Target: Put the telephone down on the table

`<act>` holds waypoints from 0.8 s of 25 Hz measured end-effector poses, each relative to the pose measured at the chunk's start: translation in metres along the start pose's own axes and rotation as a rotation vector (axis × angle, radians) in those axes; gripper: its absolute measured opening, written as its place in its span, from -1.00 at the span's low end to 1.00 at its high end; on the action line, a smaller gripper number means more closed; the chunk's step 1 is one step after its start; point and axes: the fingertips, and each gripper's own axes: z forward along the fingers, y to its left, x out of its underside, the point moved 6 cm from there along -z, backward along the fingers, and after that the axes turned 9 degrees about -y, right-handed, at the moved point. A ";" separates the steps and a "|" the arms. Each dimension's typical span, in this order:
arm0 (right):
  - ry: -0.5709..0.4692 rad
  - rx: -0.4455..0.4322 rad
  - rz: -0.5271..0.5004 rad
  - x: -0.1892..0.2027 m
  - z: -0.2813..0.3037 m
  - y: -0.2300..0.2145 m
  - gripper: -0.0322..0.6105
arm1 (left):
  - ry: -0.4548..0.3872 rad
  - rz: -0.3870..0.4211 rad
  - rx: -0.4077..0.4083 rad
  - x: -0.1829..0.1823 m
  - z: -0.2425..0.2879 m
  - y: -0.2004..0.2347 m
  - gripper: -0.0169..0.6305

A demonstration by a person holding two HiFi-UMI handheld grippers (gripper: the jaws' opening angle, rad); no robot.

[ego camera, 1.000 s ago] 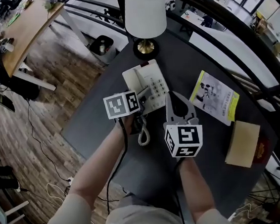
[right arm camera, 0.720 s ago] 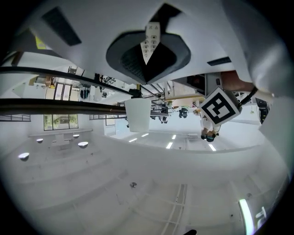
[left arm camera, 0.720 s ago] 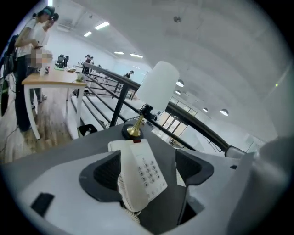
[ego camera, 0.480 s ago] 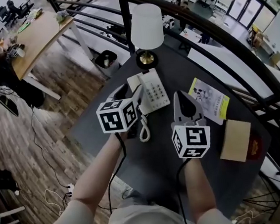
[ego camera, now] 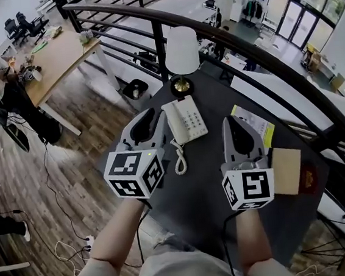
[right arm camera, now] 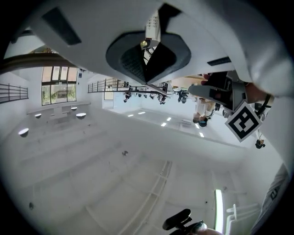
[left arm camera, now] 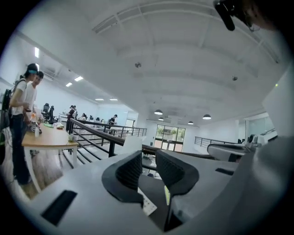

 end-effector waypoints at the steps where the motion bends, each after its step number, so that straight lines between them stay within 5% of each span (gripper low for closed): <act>1: -0.015 -0.008 -0.012 -0.008 -0.005 0.002 -0.89 | -0.018 -0.005 0.009 -0.007 -0.009 -0.006 -0.65; 5: -0.043 -0.024 -0.025 -0.032 -0.029 0.011 -0.89 | -0.078 0.078 0.028 -0.027 -0.043 -0.032 -0.78; 9: -0.040 -0.046 -0.029 -0.045 -0.056 0.019 -0.89 | -0.053 0.163 0.086 -0.024 -0.070 -0.056 -0.86; 20: -0.030 -0.046 0.008 -0.021 -0.102 0.048 -0.89 | 0.001 0.113 0.124 0.032 -0.107 -0.065 -0.93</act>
